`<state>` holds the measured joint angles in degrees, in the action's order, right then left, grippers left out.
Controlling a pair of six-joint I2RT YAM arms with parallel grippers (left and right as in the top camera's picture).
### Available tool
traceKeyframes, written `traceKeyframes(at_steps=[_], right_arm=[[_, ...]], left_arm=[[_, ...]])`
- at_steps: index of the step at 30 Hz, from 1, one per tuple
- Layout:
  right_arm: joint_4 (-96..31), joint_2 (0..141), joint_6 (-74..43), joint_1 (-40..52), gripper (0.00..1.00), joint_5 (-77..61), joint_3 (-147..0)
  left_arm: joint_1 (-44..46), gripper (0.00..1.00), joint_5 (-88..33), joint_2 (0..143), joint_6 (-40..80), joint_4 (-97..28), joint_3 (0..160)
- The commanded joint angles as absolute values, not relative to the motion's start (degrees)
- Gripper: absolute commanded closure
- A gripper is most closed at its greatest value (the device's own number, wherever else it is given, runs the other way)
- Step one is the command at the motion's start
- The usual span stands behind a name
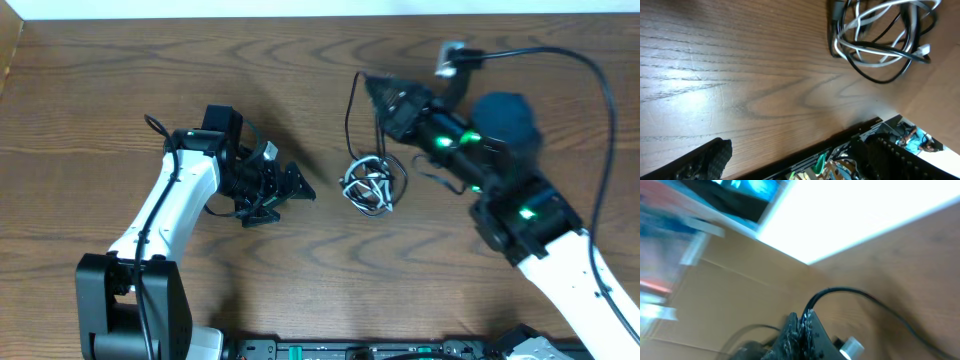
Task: Untangle cables
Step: 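Grasp the black cable with the right gripper and pull it up-right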
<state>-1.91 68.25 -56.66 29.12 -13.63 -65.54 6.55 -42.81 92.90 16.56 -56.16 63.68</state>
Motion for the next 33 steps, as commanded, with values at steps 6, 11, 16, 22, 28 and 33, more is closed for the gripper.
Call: traceKeyframes(at_steps=[6,11,16,22,28,33], right_arm=[[2.4,58.7,-58.7,22.9,0.99,-15.8,-66.4],[11.0,57.9,-61.9,22.0,0.99,-15.8,-67.1],[11.6,58.1,-64.7,22.0,0.99,-15.9,-69.7],[-3.5,58.4,-56.7,21.9,0.8,-12.4,-69.8],[-34.1,62.2,-53.1,21.9,0.33,9.6,-69.7],[-45.8,72.2,-39.5,19.2,0.03,17.5,-69.7]], left_arm=[[6.6,0.07,-40.7,93.3,16.6,-56.2,64.0],[6.6,0.07,-39.8,93.3,16.6,-56.0,64.0],[6.6,0.07,-39.8,93.3,16.6,-56.1,64.0],[6.6,0.07,-39.8,93.3,16.6,-56.1,64.0],[6.6,0.07,-39.8,93.3,16.6,-56.1,64.0],[6.6,0.07,-39.8,93.3,16.6,-56.1,64.0]])
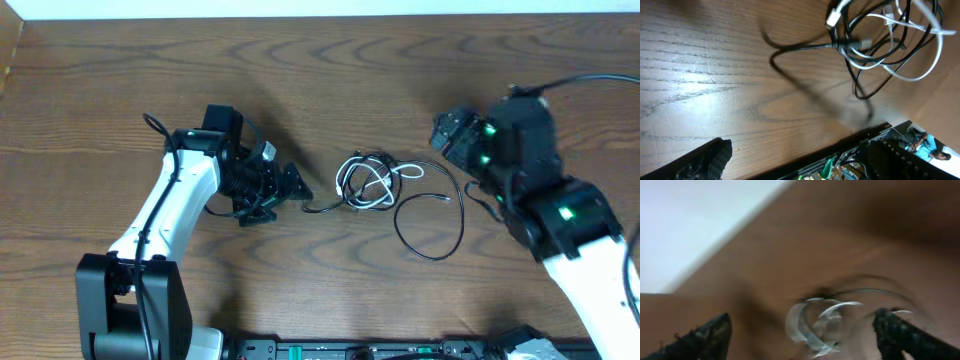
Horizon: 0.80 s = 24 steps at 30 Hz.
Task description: Untangle cables
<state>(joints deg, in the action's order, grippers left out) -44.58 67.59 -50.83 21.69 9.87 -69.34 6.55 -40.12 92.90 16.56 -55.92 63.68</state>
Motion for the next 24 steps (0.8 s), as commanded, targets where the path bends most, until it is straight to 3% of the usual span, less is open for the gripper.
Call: traceKeyframes(at_steps=[1,10,16,24], right_arm=[[-46.1,74.6,-35.1,17.3,0.01,16.3,-69.7],[-48.1,90.8,-11.1,-0.8,0.01,-14.1,-69.7],[-50.2,99.3,7.0,-2.2,0.01,-32.7,-69.6],[-45.7,109.0,9.5,-0.2,0.01,-19.4,-69.6]], left_arm=[[6.6,0.07,-39.8,93.3,16.6,-56.1,64.0],[6.6,0.07,-39.7,93.3,16.6,-56.2,64.0],[6.6,0.07,-39.7,93.3,16.6,-56.0,64.0],[6.6,0.07,-39.7,93.3,16.6,-55.8,64.0]])
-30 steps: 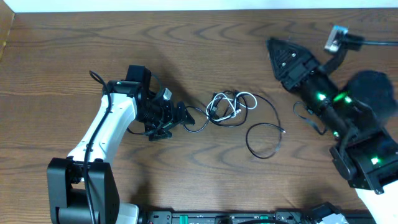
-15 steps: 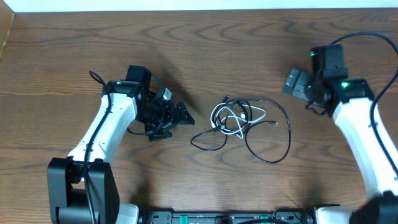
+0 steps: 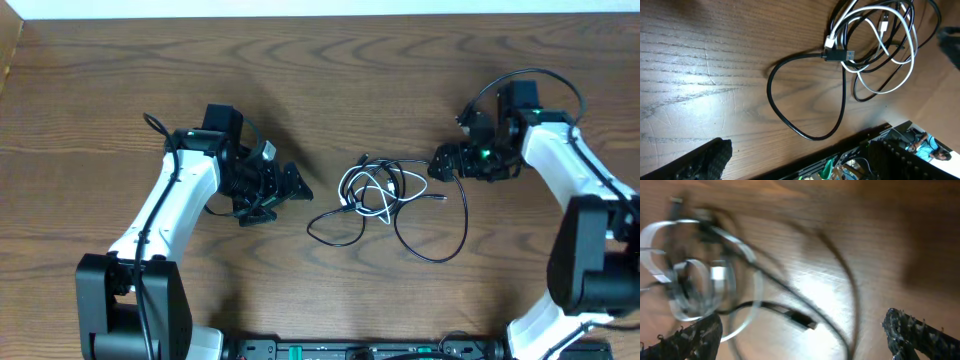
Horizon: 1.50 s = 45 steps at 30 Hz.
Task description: Untangle cables
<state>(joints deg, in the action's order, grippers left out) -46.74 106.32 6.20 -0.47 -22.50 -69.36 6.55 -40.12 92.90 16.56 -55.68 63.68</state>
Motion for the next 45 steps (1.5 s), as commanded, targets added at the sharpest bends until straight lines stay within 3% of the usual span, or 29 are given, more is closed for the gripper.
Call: traceKeyframes(at_steps=[1,5,6,10,11,13,15,21,26,31,39,45], right_arm=[[-45.1,109.9,10.2,-0.3,0.01,-19.4,-69.6],[-42.1,113.3,10.4,-0.2,0.04,-21.6,-69.6],[-41.1,114.1,10.4,-0.2,0.15,-23.3,-69.6],[-39.0,114.4,10.4,0.6,0.37,-26.2,-69.6],[-38.7,114.4,10.3,0.9,0.57,-26.9,-69.6],[-38.6,114.4,9.8,1.5,0.69,-27.4,-69.6],[-38.6,114.3,7.6,1.7,0.99,-27.5,-69.9],[-42.1,110.8,5.6,1.5,0.99,-37.1,-74.5],[-45.2,101.5,-0.3,1.5,0.99,-48.1,-81.5],[-42.8,89.2,-6.4,2.8,0.99,-49.3,-84.3],[-21.1,70.5,-24.5,5.1,0.99,-49.0,-84.3],[-7.0,66.5,-39.2,5.0,0.99,-43.8,-84.3]], left_arm=[[6.6,0.07,-39.7,93.3,16.6,-55.6,64.0],[6.6,0.07,-39.7,93.3,16.6,-55.1,64.0],[6.6,0.07,-39.7,93.3,16.6,-55.0,64.0],[6.6,0.07,-39.4,93.3,16.6,-54.9,64.0],[6.6,0.07,-38.6,93.3,16.6,-54.9,64.0],[6.6,0.07,-37.3,93.3,16.6,-54.9,64.0],[6.6,0.07,-36.8,93.3,16.6,-54.9,64.0],[6.6,0.07,-36.8,93.3,16.7,-55.0,64.0],[6.6,0.07,-36.8,93.3,16.6,-55.0,64.0],[6.6,0.07,-36.8,93.3,16.7,-55.0,64.0],[6.6,0.07,-36.8,93.3,16.7,-55.0,64.0],[6.6,0.07,-36.8,93.3,16.7,-54.9,64.0]])
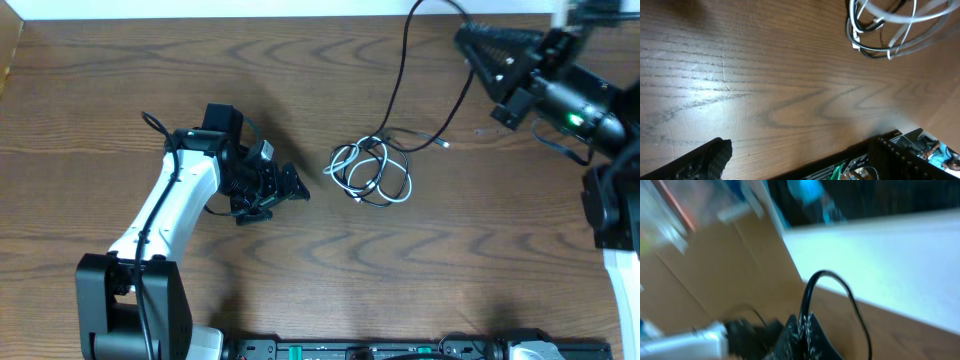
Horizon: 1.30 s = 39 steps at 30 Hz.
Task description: Untangle cables
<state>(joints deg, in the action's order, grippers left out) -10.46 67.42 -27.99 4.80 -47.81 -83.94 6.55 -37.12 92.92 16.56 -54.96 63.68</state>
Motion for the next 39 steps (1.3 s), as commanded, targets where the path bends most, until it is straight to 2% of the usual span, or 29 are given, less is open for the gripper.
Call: traceKeyframes(at_steps=[1,9,14,16,19,22,25,27,29,32,34,36,38,39], right_arm=[[-6.1,66.3,-40.4,5.0,0.99,-43.0,-84.3],[1.5,66.3,-54.5,5.0,0.99,-40.5,-84.3],[17.4,66.3,-70.1,5.2,0.99,-41.3,-84.3],[17.9,66.3,-67.3,6.4,0.99,-42.4,-84.3],[11.6,67.2,-53.3,9.6,0.99,-45.8,-84.3],[3.7,68.5,-56.6,11.2,0.99,-42.9,-84.3],[14.3,69.5,-65.8,11.2,0.99,-45.5,-84.3],[29.5,69.8,-65.8,11.2,0.99,-51.5,-84.3],[35.3,69.8,-61.6,11.6,0.99,-56.6,-84.3],[29.7,69.8,-54.8,11.7,0.99,-61.6,-84.3],[13.0,69.9,-51.5,11.7,0.99,-59.0,-84.3],[-3.8,70.1,-53.1,11.6,0.99,-49.7,-84.3],[-5.4,70.5,-57.4,11.1,0.99,-48.2,-84.3],[2.3,70.5,-59.4,10.9,0.99,-52.4,-84.3]], left_arm=[[6.6,0.07,-36.8,93.3,16.7,-54.9,64.0],[6.6,0.07,-36.8,93.3,16.7,-54.9,64.0],[6.6,0.07,-36.8,93.3,16.7,-54.3,64.0],[6.6,0.07,-36.8,93.3,16.7,-54.1,64.0],[6.6,0.07,-36.8,93.3,18.0,-53.8,64.0],[6.7,0.07,-36.8,93.3,18.3,-53.8,64.0],[7.2,0.07,-36.8,93.3,18.3,-53.9,64.0],[8.0,0.07,-36.8,93.3,18.3,-53.8,64.0],[8.6,0.07,-36.8,93.3,18.3,-53.6,64.0],[9.6,0.07,-36.8,93.3,18.3,-52.7,64.0],[10.3,0.07,-36.8,93.3,18.4,-52.3,64.0],[10.8,0.07,-36.8,93.3,18.6,-52.4,64.0],[10.9,0.07,-36.8,93.3,18.6,-52.4,64.0],[10.9,0.07,-36.8,93.3,18.6,-52.4,64.0]])
